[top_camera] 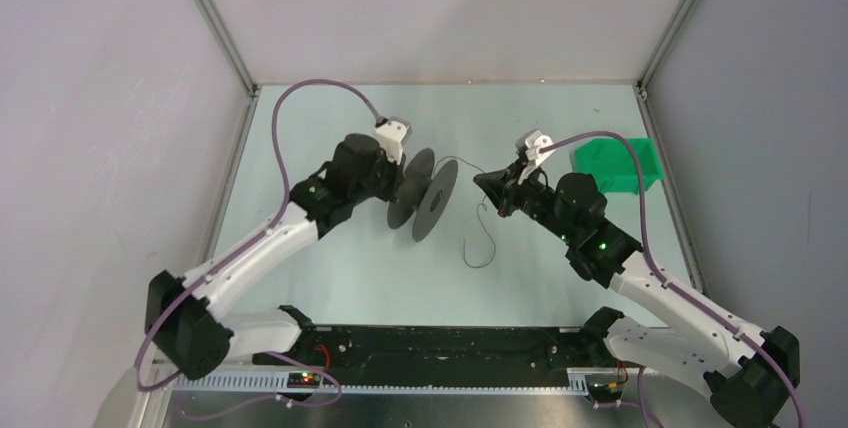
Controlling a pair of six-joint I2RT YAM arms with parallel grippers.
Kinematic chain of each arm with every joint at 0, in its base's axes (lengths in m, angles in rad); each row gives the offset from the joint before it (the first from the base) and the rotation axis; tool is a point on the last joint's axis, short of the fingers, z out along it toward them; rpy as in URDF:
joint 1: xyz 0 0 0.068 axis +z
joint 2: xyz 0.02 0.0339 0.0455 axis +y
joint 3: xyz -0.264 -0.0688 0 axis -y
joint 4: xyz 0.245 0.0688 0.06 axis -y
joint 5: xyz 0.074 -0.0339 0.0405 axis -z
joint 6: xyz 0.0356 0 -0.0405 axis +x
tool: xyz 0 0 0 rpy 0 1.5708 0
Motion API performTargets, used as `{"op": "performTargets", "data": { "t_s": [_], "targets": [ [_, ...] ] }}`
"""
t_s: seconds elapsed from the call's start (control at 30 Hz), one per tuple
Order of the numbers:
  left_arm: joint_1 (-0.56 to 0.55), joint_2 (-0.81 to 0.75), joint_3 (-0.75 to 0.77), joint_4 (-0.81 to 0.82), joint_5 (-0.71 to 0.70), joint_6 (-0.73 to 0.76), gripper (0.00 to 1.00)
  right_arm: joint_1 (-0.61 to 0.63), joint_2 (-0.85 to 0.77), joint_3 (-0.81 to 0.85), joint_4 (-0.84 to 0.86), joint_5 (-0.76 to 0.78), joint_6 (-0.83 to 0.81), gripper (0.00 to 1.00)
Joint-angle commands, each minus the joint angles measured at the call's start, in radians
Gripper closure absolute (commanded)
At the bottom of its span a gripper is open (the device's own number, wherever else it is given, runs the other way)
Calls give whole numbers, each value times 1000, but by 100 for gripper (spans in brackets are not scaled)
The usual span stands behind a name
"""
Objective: Wrap the cables
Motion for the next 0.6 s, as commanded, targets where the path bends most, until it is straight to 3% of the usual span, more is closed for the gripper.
{"op": "performTargets", "data": {
  "t_s": [0.0,0.2,0.57],
  "targets": [
    [-92,-140,-71,34,-87,-7,100,72,4,7,66,14,20,100],
    [-119,-186,-141,35,-80,-101,97,143,94,-4,141,111,92,100],
    [-119,-190,-175,35,-42,-196,77,233,149,-31,153,334,185,100]
  ]
}}
